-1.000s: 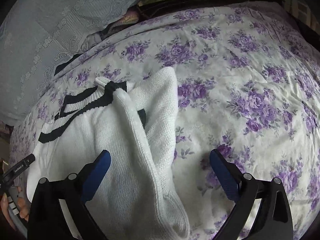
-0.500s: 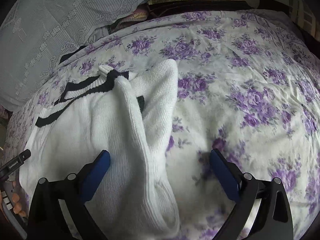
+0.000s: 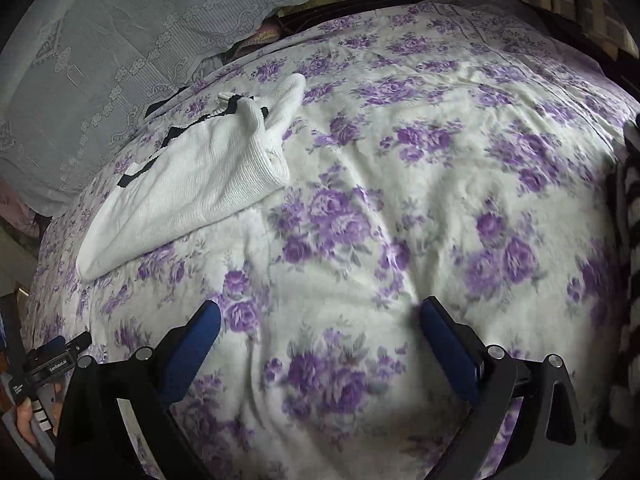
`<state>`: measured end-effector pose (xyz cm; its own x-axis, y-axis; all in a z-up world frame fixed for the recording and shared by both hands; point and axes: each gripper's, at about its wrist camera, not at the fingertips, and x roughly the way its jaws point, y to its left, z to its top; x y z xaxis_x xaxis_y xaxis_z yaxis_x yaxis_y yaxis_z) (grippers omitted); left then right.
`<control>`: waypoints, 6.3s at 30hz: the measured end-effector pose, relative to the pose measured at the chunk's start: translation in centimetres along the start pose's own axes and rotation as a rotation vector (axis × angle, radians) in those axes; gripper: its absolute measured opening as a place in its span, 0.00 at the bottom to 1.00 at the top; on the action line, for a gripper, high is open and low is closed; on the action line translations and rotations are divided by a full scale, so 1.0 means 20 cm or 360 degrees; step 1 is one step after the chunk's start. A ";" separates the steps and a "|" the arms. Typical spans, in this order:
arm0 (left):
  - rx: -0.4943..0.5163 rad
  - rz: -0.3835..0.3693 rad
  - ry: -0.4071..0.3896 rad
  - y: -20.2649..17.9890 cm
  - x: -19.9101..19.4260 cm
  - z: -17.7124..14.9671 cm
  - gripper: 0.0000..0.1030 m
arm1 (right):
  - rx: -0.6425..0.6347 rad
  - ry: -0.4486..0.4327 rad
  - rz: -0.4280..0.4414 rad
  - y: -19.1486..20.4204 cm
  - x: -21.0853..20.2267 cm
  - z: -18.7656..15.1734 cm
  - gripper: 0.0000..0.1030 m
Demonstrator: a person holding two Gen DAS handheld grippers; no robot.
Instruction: Fold small clothes
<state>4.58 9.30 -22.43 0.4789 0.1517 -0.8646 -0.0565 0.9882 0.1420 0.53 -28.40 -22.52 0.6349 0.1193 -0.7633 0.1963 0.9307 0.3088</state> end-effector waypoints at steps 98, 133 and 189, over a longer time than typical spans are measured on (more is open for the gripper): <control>0.0140 0.0026 -0.0230 -0.73 0.34 0.95 0.96 | 0.0155 0.0117 0.0532 0.09 0.63 0.67 0.37; -0.0023 -0.1022 0.0168 -0.66 0.15 1.24 0.65 | -0.0159 0.0001 0.0475 0.66 0.24 0.81 0.20; -0.0483 -0.0530 0.0025 0.56 0.19 0.74 0.65 | -0.0568 0.0446 0.0684 1.65 0.53 0.38 0.32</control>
<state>18.76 20.75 -16.89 0.5011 -0.1775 -0.8470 -0.1571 0.9438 -0.2908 19.49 0.91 -16.10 0.3722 0.5500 -0.7477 -0.3254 0.8317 0.4499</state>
